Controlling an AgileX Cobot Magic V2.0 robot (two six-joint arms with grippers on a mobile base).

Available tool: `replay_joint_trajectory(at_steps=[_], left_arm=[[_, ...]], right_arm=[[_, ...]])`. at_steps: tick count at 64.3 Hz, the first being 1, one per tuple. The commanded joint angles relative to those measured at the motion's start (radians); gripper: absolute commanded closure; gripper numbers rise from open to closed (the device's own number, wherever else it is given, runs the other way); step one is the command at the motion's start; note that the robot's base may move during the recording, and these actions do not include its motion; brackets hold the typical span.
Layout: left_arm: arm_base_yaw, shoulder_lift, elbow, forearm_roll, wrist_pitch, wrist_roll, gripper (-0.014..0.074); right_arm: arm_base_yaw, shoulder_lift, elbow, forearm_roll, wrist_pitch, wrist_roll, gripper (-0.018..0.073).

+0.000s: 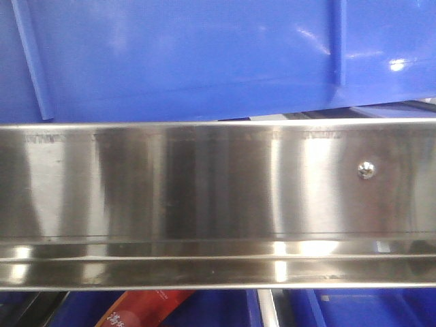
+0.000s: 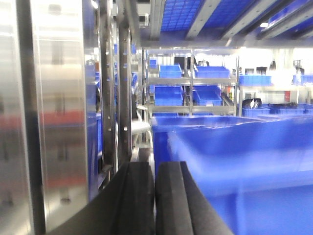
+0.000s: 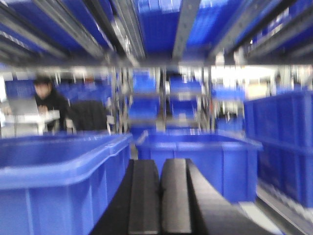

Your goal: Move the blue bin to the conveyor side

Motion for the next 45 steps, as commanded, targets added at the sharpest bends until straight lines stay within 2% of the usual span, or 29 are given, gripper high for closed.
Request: replay_joint_trajectory(at_steps=[1,10,17,23,30,39,45], left_arm=[[-0.004,0.104,-0.110,0.003,0.118,0.004,0.0583],[-0.004,0.317,-0.300,-0.001,0.295,0.004,0.0583],[-0.004,0.482,-0.464,-0.001,0.481,0.008,0.0583],[-0.004,0.612,-0.593,-0.001,0.612,0.008,0.0583],[-0.004,0.709,-0.677,-0.001,0.625,0.008,0.0583],[-0.004,0.791,-0.726,-0.001,0.570,0.008,0.0583],[-0.004,0.821,-0.735,-0.040,0.572,0.008,0.0583]], right_arm=[[-0.006,0.117,-0.128,-0.008,0.133,-0.008,0.0648],[-0.006,0.337,-0.343,-0.008,0.306,-0.008,0.0648],[-0.006,0.518,-0.511,-0.010,0.528,-0.008,0.0648],[-0.006,0.639,-0.623,-0.010,0.650,-0.008,0.0648],[-0.006,0.737,-0.708,-0.010,0.691,-0.008,0.0648],[-0.006,0.792,-0.745,-0.010,0.637,-0.008,0.0648],[-0.006,0.812,-0.745,-0.002,0.626,-0.008,0.0648]])
